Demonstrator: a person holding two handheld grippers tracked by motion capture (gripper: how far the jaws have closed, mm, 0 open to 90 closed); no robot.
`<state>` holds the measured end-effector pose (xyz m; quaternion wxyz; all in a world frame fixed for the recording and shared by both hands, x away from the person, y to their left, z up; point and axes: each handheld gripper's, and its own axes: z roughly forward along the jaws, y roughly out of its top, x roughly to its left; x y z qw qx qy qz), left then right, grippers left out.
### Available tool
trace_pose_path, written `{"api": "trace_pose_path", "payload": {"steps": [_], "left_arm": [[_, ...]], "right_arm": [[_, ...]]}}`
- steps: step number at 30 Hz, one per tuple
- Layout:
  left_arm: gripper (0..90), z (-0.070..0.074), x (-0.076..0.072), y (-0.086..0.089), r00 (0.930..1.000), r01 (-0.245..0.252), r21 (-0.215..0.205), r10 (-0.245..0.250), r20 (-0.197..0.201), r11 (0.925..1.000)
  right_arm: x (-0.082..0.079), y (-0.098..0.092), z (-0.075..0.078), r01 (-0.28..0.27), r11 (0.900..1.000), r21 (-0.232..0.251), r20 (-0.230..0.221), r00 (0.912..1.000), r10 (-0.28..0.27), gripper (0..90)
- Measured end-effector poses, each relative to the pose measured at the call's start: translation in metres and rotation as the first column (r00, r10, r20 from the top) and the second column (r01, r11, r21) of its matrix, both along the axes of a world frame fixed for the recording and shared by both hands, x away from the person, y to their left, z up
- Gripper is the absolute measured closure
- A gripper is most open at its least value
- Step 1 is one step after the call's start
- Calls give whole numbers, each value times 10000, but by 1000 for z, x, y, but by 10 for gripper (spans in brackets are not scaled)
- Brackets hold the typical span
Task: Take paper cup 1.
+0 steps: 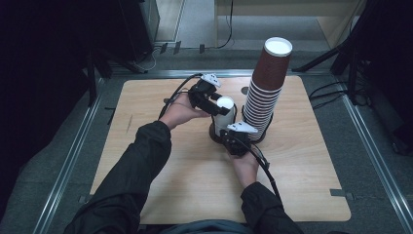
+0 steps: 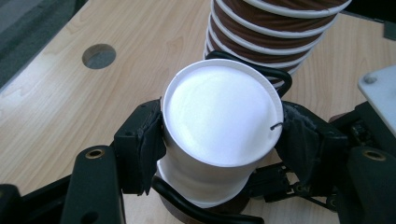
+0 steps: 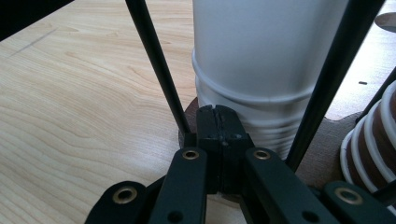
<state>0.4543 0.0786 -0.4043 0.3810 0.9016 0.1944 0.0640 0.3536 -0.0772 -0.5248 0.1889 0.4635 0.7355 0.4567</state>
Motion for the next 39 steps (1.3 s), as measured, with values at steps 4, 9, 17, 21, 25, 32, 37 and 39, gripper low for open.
{"api": "trace_pose_path", "payload": {"steps": [4, 9, 17, 21, 25, 32, 37, 39], "left_arm": [[350, 2, -2, 0, 9997, -53, 56, 51, 251, 10000], [355, 9, -3, 3, 9993, -209, -301, 218, 311, 9993], [359, 22, -6, 7, 9989, -202, -457, 220, 403, 9988], [360, 35, -9, 7, 9985, -115, -494, 141, 529, 9987], [360, 47, -11, 8, 9980, -58, -462, 86, 625, 9989], [361, 63, -16, 9, 9964, -71, -330, 99, 847, 9994], [361, 73, -20, 13, 9956, 13, -222, 7, 933, 9998], [361, 76, -23, 15, 9956, 60, -171, -44, 935, 9998]], "right_arm": [[0, 0, 0, -34, 10000, -3, -30, 10000, 34, 889], [0, 0, 0, -28, 9999, -106, 29, 10000, 29, 890], [0, 0, -1, -92, 9998, -193, 56, 9999, 93, 892], [0, 0, 0, -92, 9999, -122, -1, 10000, 92, 892], [0, -1, -1, -105, 9999, -102, -28, 9999, 105, 893], [0, -1, 0, -114, 9999, -57, -69, 9999, 114, 892], [0, -2, -1, -196, 9998, -108, -152, 9997, 194, 892], [0, -3, -2, -260, 9995, -191, -192, 9995, 257, 892]]}}
